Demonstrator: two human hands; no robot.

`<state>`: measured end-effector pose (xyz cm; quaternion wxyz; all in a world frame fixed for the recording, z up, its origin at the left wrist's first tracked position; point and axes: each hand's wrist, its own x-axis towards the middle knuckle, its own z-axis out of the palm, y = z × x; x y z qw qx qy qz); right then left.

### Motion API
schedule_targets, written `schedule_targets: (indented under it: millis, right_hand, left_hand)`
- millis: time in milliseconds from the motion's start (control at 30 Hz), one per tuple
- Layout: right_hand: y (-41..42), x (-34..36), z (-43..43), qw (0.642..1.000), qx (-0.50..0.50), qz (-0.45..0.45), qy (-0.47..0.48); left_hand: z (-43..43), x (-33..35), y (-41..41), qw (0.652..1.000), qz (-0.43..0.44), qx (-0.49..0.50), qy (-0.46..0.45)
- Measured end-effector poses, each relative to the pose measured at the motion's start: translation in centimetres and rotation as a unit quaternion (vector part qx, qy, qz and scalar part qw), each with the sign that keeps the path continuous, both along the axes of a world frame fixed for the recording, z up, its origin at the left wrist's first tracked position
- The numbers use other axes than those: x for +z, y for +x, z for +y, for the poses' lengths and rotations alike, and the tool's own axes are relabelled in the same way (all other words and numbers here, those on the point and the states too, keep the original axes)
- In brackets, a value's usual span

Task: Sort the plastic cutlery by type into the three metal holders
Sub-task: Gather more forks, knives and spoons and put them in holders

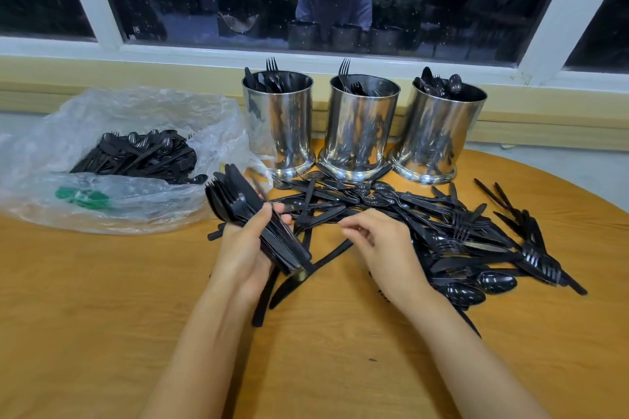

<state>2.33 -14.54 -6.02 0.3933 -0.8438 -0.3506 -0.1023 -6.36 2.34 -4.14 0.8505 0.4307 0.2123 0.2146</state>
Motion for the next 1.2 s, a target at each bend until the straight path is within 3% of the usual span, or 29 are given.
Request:
schedule_targets:
  millis: [233, 500, 633, 700, 800, 1000, 1200]
  right_hand:
    - [0.6, -0.6, -0.4, 0.976, 0.082, -0.009, -0.202]
    - [1.1, -0.2, -1.0, 0.968, 0.12, -0.055, -0.213]
    - [1.2, -0.4, -1.2, 0.987, 0.124, -0.038, -0.099]
    - [0.6, 0.1, -0.8, 0.994, 0.106, 0.025, 0.007]
    - [-0.7, 0.9, 0.2, 0.978, 0.069, 0.144, 0.137]
    - [-2.2, -0.1, 1.6, 0.979, 0.075, 0.146, 0.123]
    - [-1.6, -0.2, 1.5, 0.987, 0.086, 0.102, 0.094]
  left_hand:
    - [1.2, 0.0, -0.2, 0.999, -0.023, 0.021, -0.031]
    - [1.1, 0.0, -0.1, 0.999, -0.021, 0.017, -0.044]
    - [1.0, 0.1, -0.2, 0.999, -0.016, 0.013, -0.037]
    - [1.0, 0.0, -0.2, 0.999, -0.017, 0.012, -0.037]
    - [0.8, -0.1, 0.0, 1.0, -0.002, -0.004, -0.017]
    - [-0.7, -0.2, 0.2, 0.998, 0.01, -0.06, 0.027]
    - [-0.3, -0.2, 0.2, 0.999, 0.03, -0.023, 0.03]
